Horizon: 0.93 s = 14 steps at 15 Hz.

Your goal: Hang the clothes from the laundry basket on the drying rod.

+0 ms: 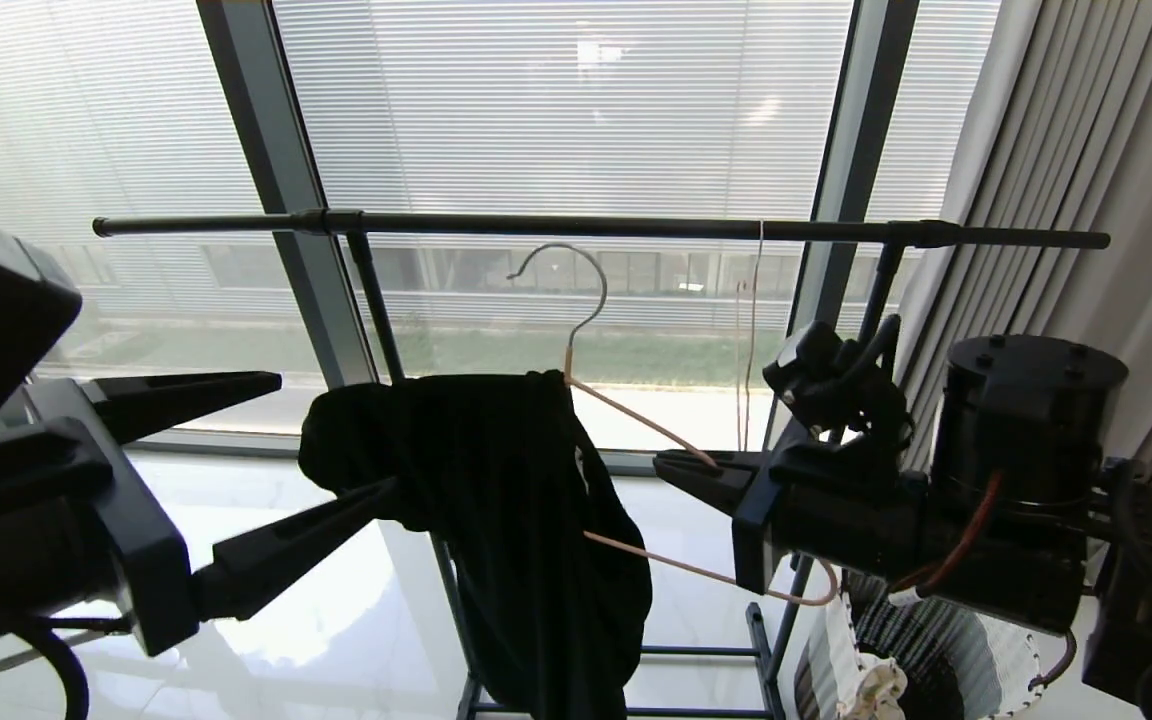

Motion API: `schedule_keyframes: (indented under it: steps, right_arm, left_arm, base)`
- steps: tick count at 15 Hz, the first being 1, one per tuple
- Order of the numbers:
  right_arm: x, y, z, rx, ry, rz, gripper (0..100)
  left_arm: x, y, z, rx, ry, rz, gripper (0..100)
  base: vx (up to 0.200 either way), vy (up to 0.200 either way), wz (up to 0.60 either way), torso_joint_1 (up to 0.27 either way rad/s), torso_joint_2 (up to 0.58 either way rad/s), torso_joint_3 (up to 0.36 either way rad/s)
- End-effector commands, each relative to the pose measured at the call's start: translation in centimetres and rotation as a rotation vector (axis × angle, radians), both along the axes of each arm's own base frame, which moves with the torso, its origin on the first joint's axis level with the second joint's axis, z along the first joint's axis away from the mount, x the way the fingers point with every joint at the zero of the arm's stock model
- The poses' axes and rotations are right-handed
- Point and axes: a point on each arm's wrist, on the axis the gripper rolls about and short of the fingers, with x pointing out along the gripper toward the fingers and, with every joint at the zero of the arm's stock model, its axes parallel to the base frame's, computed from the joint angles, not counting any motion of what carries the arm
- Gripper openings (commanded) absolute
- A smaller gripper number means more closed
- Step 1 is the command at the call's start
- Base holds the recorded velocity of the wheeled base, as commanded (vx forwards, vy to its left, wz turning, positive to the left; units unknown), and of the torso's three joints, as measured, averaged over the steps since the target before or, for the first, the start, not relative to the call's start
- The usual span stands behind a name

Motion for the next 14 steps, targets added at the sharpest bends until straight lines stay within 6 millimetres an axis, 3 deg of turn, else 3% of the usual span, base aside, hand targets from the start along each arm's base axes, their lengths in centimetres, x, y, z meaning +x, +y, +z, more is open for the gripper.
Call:
schedule_keyframes:
  steps: [1, 6, 11, 14]
  right_arm:
    - [-2.0, -2.7, -0.1, -0.028, -0.040, 0.046, 0]
    - [-4.2, -4.7, -2.0, -0.110, -0.081, 0.150, 0]
    - [-5.9, -3.8, -2.7, -0.145, -0.101, 0.241, 0]
    - [-6.4, -3.5, -2.6, -0.141, -0.107, 0.263, 0]
  left_arm:
    - [-0.8, 0.4, -1.4, 0.046, -0.003, -0.073, 100]
    - [-0.6, -0.1, -5.2, 0.173, 0.077, -0.215, 100]
    - [0.0, -2.4, -6.1, 0.221, 0.127, -0.347, 100]
    - [0.3, -2.7, -6.6, 0.234, 0.151, -0.356, 100]
  base:
    - [0.000, 0.000, 0.00, 0.000, 0.00, 0.000]
    - [0.000, 0.000, 0.00, 0.000, 0.00, 0.000]
    - [0.000, 0.000, 0.00, 0.000, 0.00, 0.000]
    - [0.000, 0.000, 0.00, 0.000, 0.00, 0.000]
